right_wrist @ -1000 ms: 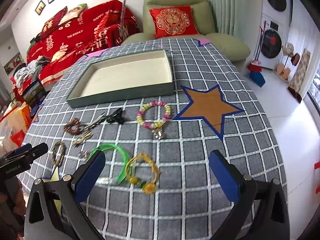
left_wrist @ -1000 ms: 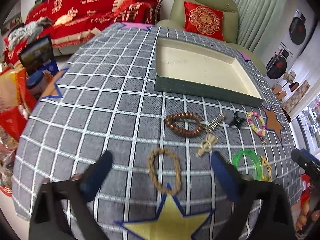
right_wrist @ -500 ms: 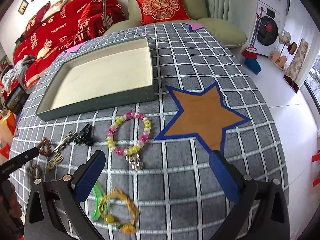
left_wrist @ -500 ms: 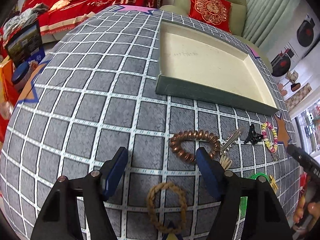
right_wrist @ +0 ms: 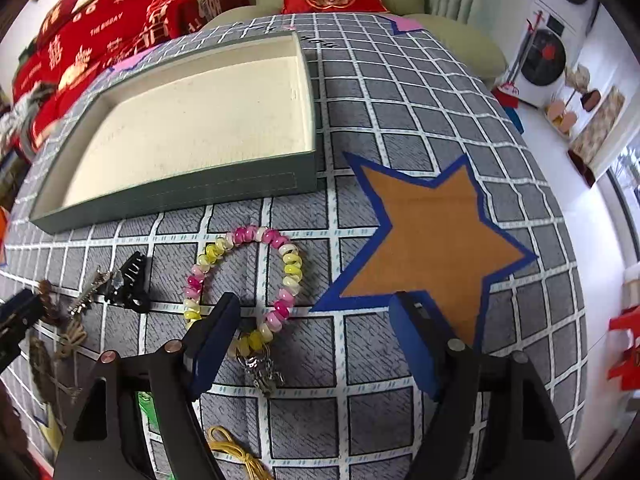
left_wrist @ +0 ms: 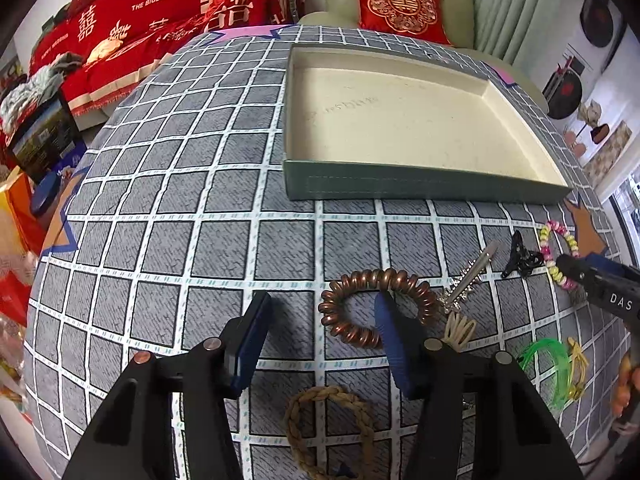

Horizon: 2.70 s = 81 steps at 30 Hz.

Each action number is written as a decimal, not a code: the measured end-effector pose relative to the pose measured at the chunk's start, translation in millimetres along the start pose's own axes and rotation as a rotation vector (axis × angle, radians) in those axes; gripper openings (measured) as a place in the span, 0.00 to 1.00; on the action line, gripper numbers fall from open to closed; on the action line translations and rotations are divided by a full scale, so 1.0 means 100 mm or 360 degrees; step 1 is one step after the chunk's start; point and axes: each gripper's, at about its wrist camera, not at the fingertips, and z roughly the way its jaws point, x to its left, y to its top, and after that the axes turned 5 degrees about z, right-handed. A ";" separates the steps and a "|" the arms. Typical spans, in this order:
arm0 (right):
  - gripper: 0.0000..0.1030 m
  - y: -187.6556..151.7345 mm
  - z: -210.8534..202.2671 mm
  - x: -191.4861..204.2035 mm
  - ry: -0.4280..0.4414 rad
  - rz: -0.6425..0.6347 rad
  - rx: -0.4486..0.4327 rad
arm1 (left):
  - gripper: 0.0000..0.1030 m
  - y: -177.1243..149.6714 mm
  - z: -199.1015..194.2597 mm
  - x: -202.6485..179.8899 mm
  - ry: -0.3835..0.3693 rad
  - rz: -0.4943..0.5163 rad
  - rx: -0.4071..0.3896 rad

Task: Organize jewelry
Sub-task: 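Grasp the brown bead bracelet with the left tool while the right tool grasps the pink-yellow bead bracelet, then carry both bracelets into the tray and open both tools to release them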

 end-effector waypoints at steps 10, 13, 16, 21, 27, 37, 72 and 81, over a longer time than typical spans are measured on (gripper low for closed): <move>0.36 0.01 -0.04 0.11 0.0063 -0.0054 0.0011 | 0.22 -0.01 -0.03 -0.10 -0.0052 0.0064 -0.0029; 0.15 0.01 -0.05 0.11 0.0077 -0.0061 0.0004 | 0.22 -0.02 -0.03 -0.04 -0.0130 0.0007 -0.0034; 0.10 -0.01 -0.07 0.07 0.0102 -0.0024 -0.0012 | 0.22 -0.04 -0.07 -0.02 -0.0151 -0.0005 -0.0044; 0.10 0.02 -0.23 -0.03 0.0181 0.0026 -0.0082 | 0.22 0.00 -0.23 -0.01 -0.0208 -0.0002 -0.0103; 0.10 0.15 -0.54 -0.06 0.0268 0.0029 -0.0172 | 0.22 0.17 -0.49 0.01 -0.0277 -0.0037 -0.0169; 0.10 0.65 -0.98 0.15 0.0435 0.0008 -0.0298 | 0.16 0.68 -0.78 -0.02 -0.0321 -0.0032 -0.0275; 0.10 0.55 -0.80 0.51 0.0601 -0.0084 -0.0181 | 1.00 0.16 -0.01 0.02 -0.0007 0.0210 -0.0103; 0.10 0.48 -0.71 0.45 0.0596 -0.0056 -0.0129 | 0.90 0.29 0.34 -0.06 -0.0077 0.0288 0.0010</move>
